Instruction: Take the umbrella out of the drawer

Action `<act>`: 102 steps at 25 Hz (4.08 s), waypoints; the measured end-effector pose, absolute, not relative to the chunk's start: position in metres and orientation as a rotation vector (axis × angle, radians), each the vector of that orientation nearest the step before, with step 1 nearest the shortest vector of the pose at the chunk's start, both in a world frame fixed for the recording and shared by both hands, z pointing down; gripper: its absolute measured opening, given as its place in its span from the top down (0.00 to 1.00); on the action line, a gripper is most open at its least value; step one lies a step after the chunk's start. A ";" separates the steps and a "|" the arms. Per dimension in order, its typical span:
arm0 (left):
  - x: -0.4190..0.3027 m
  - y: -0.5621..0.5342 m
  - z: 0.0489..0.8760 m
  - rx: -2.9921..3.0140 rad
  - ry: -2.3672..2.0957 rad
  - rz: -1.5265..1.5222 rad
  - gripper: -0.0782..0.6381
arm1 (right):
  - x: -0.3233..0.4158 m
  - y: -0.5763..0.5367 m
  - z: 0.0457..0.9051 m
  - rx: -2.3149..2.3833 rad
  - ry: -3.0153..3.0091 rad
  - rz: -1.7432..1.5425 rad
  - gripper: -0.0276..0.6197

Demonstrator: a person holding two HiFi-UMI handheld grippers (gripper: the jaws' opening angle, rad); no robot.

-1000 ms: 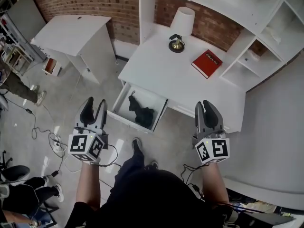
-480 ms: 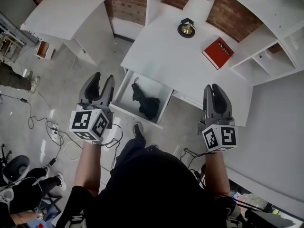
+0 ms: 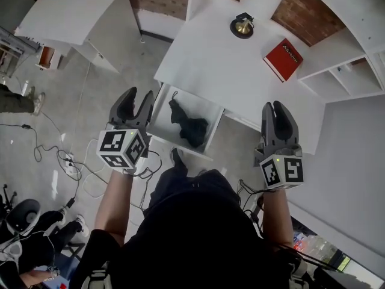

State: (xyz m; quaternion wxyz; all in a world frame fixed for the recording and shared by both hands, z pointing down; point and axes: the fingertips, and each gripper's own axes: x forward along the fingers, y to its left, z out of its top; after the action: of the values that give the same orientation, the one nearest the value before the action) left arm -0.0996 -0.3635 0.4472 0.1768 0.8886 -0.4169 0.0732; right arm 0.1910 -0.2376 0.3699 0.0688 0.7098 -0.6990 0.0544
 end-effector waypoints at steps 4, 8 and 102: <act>-0.079 -0.365 0.495 2.425 -1.154 0.274 0.62 | 0.203 -0.241 0.386 2.138 -2.093 0.208 0.83; -0.049 -0.352 0.561 2.294 -1.060 0.388 0.62 | 0.219 -0.243 0.405 2.120 -2.098 0.247 0.83; -0.075 -0.355 0.655 2.028 -1.567 0.453 0.58 | 0.246 -0.271 0.444 1.889 -2.264 0.321 0.84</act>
State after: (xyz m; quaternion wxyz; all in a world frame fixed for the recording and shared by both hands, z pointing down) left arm -0.0750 -0.3553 0.6553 0.2661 0.7511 -0.5805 0.1678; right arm 0.2465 -0.2710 0.4442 0.0879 0.6344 -0.7604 0.1079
